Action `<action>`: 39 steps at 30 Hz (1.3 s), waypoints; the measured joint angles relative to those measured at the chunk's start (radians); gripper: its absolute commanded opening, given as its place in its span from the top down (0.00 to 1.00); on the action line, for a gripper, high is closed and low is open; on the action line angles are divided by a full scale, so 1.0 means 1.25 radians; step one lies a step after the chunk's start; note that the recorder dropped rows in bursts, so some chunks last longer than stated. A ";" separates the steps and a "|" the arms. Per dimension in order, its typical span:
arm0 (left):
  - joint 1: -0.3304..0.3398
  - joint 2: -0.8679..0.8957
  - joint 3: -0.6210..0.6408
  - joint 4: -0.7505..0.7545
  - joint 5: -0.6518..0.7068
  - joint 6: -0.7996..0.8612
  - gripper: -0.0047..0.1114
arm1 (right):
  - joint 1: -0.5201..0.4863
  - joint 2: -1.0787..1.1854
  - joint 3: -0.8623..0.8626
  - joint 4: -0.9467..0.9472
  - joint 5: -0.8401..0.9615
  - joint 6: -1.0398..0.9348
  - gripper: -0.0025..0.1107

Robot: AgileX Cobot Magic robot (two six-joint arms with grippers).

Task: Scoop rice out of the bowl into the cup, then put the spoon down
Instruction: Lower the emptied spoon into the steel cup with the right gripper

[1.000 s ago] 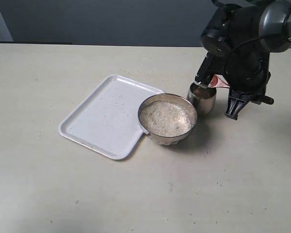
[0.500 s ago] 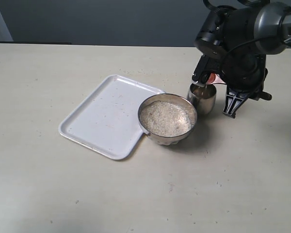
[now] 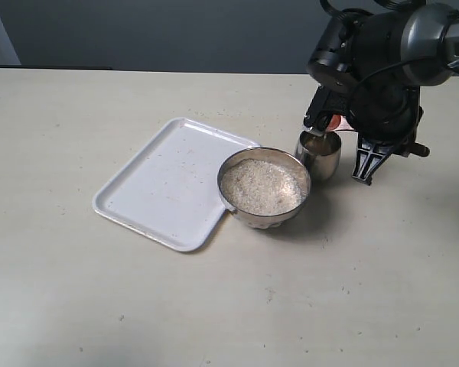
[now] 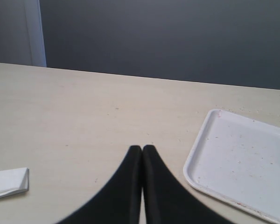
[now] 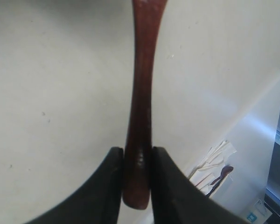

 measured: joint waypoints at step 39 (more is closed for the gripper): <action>0.000 0.000 0.000 0.000 0.000 0.000 0.96 | 0.000 0.000 0.000 -0.036 0.000 0.001 0.99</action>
